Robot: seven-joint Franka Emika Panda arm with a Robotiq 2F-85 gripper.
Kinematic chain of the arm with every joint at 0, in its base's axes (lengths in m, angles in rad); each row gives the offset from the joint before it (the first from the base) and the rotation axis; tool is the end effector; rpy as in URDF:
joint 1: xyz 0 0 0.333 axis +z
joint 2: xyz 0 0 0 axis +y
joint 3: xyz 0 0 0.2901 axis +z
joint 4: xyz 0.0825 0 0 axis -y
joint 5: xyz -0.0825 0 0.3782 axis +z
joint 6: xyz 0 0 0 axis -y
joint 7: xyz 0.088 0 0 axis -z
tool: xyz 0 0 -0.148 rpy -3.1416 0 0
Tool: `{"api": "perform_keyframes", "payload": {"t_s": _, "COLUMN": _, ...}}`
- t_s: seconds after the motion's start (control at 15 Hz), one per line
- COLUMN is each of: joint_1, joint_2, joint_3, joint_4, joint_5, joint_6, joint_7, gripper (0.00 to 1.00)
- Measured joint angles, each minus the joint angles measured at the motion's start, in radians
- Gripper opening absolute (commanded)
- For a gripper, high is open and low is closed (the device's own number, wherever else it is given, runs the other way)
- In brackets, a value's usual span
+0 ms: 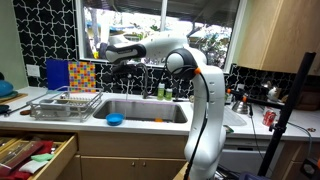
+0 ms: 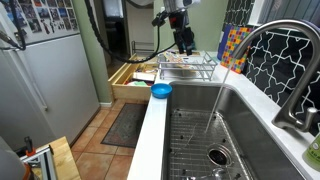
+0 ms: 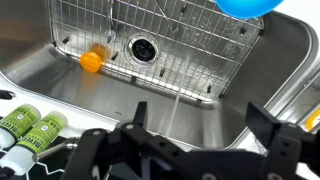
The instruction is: Pour the liquid from the blue bowl into the sink.
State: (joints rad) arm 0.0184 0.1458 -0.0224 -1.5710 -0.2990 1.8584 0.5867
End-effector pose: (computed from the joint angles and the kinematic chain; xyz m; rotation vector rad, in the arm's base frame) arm 0.6186 -0.0362 0.5058 2.7830 -0.7482 0.3190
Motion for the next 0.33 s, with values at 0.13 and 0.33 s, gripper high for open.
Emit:
{"api": "perform_keyframes", "payload": {"t_s": 0.13, "joint_1": 0.000, "joint_2": -0.013, "joint_3": -0.001, "joint_4": -0.001, "joint_5": 0.001, "joint_6": 0.015, "joint_7": 0.053, "gripper": 1.00}}
{"api": "perform_keyframes", "payload": {"t_s": 0.33, "joint_1": 0.000, "joint_2": -0.021, "joint_3": -0.002, "joint_4": -0.004, "joint_5": 0.001, "joint_6": 0.032, "joint_7": 0.086, "gripper": 1.00}}
